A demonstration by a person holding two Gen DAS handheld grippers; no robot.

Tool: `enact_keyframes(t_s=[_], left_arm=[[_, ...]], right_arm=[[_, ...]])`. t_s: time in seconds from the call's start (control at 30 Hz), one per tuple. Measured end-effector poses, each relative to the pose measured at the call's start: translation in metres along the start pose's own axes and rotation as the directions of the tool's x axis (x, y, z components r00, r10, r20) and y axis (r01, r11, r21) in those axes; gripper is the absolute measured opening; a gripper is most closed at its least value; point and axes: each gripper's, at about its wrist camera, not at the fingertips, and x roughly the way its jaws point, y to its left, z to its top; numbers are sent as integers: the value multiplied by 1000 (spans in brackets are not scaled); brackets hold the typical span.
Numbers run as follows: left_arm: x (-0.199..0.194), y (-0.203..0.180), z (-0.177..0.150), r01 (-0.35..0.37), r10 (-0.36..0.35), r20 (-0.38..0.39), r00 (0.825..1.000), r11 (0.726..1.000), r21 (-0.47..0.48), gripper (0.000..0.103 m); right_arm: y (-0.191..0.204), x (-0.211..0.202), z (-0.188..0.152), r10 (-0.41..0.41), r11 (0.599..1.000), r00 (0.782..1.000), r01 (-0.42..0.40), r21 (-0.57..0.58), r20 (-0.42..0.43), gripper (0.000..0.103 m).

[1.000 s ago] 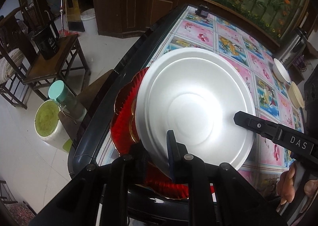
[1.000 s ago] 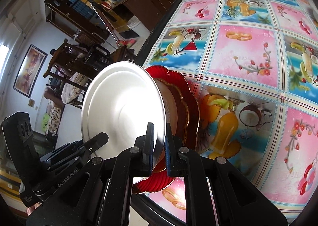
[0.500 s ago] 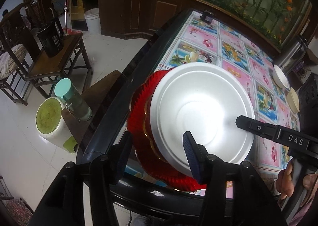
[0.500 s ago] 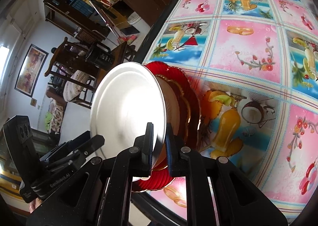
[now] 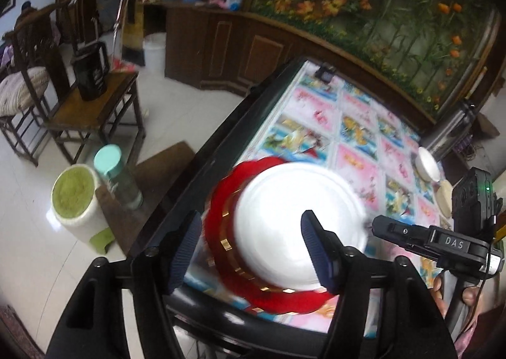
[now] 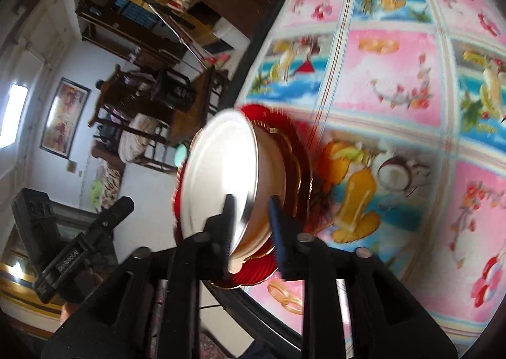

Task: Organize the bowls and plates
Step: 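Open both grippers and pull them away from the stack, then move both grippers toward the large beige bowl with the tab handle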

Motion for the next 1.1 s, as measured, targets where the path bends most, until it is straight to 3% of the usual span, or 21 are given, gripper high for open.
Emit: enact_keyframes(t_s=[0.07,0.23,0.5,0.87,1.1], left_arm=[[-2,-16,1,26,-26,15,1000,999,24,73],[7,-65,-3,103,-102,-14,995,989,107,78],[57,-163,-31,220,-177,-186,966,944,244,78],[103,-237,-64,271,-165,-328,930,912,308,78],[121,-270,-71,279,-147,-374,916,903,328,78]], right_arm=[[-8,-14,3,13,1000,999,-13,1,34,38],[-54,-39,11,-81,993,990,71,92,112,38],[-133,-74,5,-117,962,981,73,264,158,43],[-214,-119,-5,-210,925,946,111,363,245,43],[-233,-144,-7,-217,921,936,101,377,278,43]])
